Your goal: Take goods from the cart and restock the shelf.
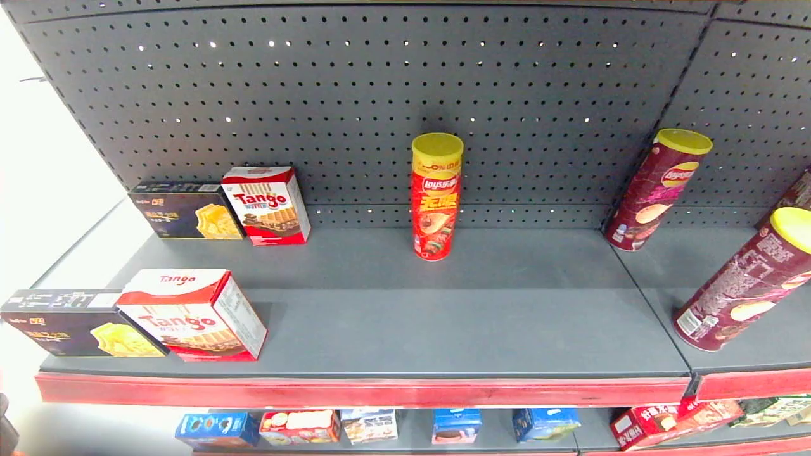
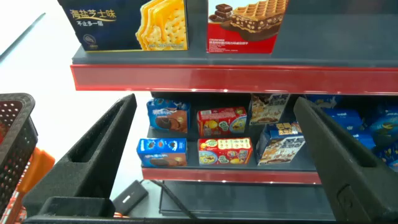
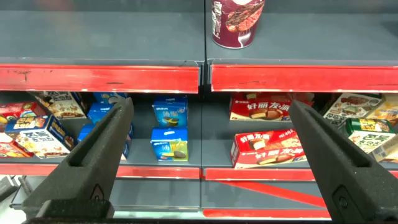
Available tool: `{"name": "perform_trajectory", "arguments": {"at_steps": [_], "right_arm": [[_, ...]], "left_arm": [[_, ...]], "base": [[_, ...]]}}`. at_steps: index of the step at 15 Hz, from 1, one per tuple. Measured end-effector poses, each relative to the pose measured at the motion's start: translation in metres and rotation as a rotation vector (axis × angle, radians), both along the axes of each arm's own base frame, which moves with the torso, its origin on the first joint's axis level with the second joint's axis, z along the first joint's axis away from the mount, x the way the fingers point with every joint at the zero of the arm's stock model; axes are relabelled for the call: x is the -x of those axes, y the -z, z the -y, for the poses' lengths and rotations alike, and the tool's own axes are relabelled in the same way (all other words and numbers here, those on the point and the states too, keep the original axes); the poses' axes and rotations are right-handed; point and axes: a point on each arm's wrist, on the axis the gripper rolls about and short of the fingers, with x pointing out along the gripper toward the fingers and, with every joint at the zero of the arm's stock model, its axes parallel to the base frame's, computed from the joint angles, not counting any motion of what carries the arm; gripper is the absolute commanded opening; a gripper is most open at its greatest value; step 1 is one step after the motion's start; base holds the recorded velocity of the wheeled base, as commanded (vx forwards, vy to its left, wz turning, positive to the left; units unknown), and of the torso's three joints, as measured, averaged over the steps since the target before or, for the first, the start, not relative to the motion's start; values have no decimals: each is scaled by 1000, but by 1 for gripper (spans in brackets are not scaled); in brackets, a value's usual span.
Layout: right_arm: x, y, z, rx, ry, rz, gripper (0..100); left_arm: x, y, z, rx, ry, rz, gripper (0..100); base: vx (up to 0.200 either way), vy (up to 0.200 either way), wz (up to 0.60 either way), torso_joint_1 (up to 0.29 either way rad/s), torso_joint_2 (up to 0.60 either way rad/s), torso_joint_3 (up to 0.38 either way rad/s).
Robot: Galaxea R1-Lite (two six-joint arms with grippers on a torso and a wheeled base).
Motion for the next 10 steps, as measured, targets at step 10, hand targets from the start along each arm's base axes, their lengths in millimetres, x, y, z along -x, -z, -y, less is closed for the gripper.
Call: {"name": "perform_trajectory", "arguments": {"at_steps": [10], "right_arm": [[0,0,0,2,0,0,100]], "left_arm": [[0,0,0,0,2,-1,100]], "base": [[0,0,0,0,0,0]]}}
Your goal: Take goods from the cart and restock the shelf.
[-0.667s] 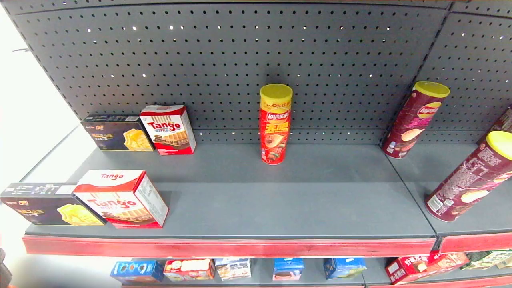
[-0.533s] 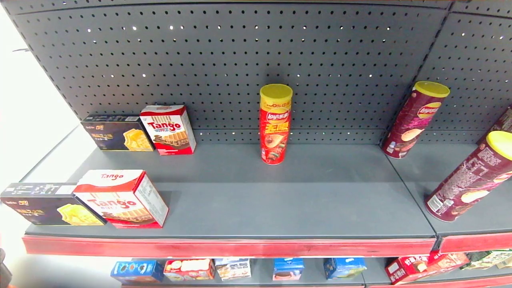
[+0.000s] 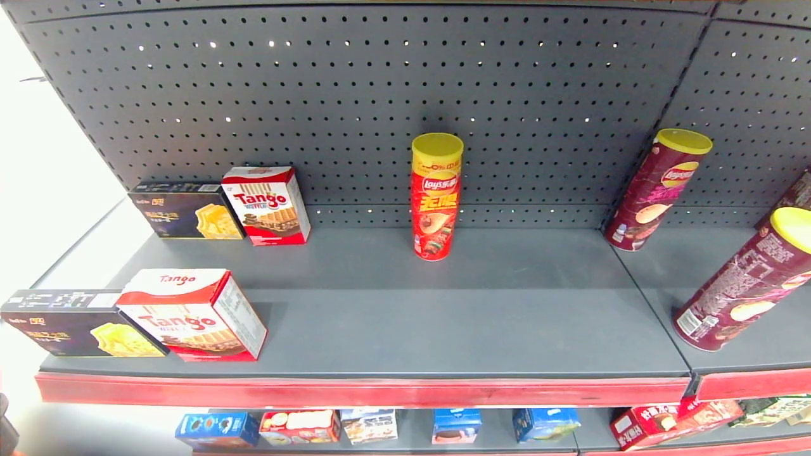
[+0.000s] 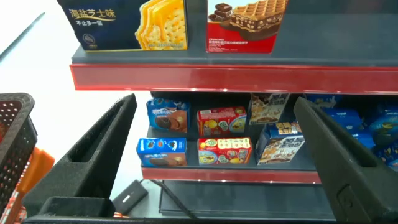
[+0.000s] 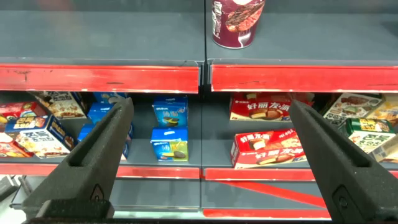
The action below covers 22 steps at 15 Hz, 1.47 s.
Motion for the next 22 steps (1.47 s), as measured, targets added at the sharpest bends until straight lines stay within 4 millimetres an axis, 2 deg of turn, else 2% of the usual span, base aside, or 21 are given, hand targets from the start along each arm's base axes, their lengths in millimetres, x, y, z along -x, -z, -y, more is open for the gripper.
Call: {"name": "perform_trajectory", "arguments": {"at_steps": [12,22], "right_arm": [[0,0,0,-2,4,0,100],[0,0,0,-2,6,0,100]], "left_arm": [[0,0,0,0,0,0,100],[0,0,0,-5,6,0,100]], "base": [[0,0,600,2,3,3],[0,0,0,0,0,0]]}}
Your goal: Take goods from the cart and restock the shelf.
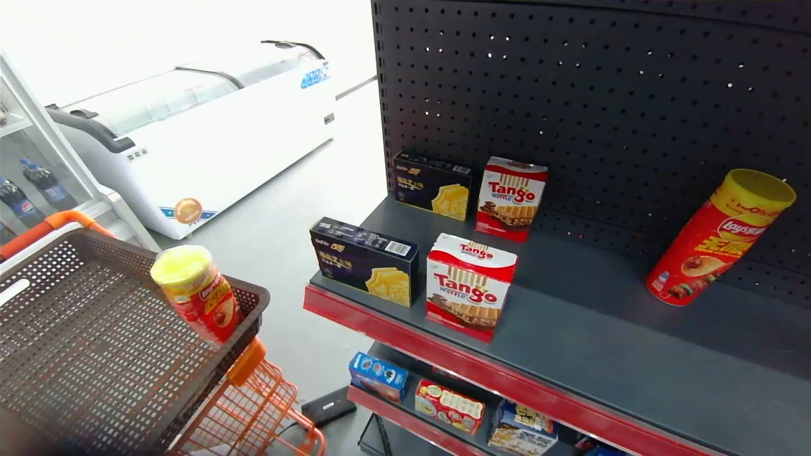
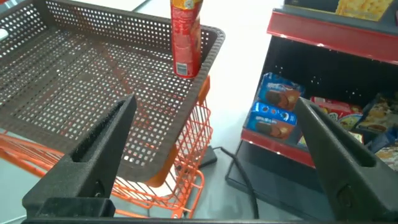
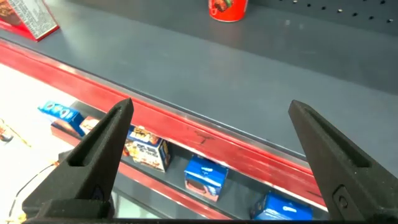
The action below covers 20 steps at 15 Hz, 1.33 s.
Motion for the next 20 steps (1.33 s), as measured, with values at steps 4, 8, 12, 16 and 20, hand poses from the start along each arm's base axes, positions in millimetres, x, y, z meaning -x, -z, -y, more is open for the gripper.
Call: {"name": "perform_trajectory", "arguments": {"at_steps": [4,8,12,16,20], "right_arm": [[0,0,0,0,0,-1,100],[0,0,0,0,0,0,100],[0,0,0,0,0,0,100],[0,0,0,0,0,0,100],[0,0,0,0,1,-1,100]], "left_arm": [[3,-9,0,-17,-23,25,100],[-1,-44,-1,-41,-37,-53,100],[-49,-80,-1,-25,-55,-215,100],[-104,-90,-7,-19,-108,-316,100],[-159,-81,-17,-17,-153,-316,100]], "base": [[0,0,0,0,0,0],[0,0,0,0,0,0],[0,0,0,0,0,0],[0,0,0,0,0,0],[0,0,0,0,0,0]]}}
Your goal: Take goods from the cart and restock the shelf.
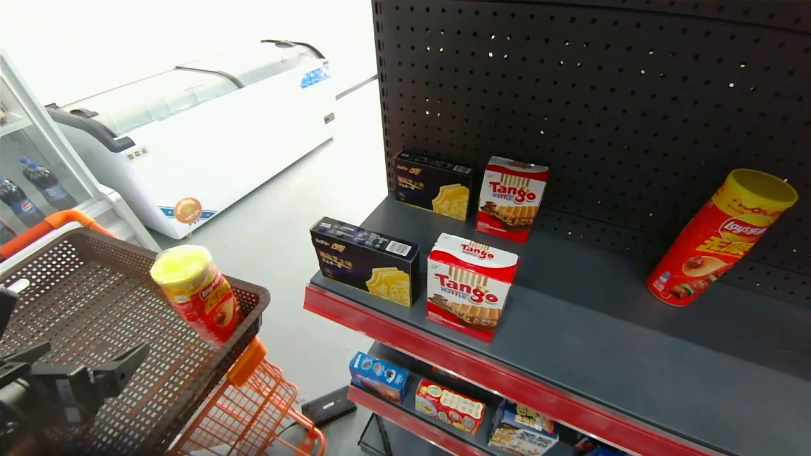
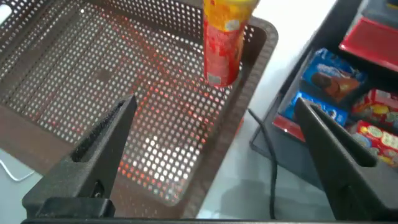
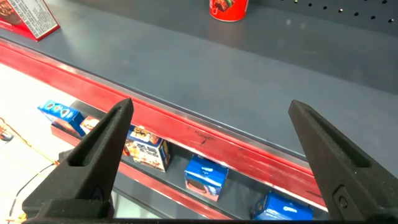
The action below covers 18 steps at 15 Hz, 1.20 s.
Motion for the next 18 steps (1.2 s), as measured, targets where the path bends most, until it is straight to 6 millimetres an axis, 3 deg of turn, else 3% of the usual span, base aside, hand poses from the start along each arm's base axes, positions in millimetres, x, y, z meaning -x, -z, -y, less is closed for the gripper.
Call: {"name": "perform_trajectory", "arguments": {"at_steps": [11,18], "right_arm": [[0,0,0,0,-1,0,100],[0,0,0,0,-1,0,100]], "left_arm": [[-111,68,-12,-2,31,142,100],[-178,96,-20,-5,45,182,100]], "base": [[0,0,0,0,0,0],[0,0,0,0,0,0]]}}
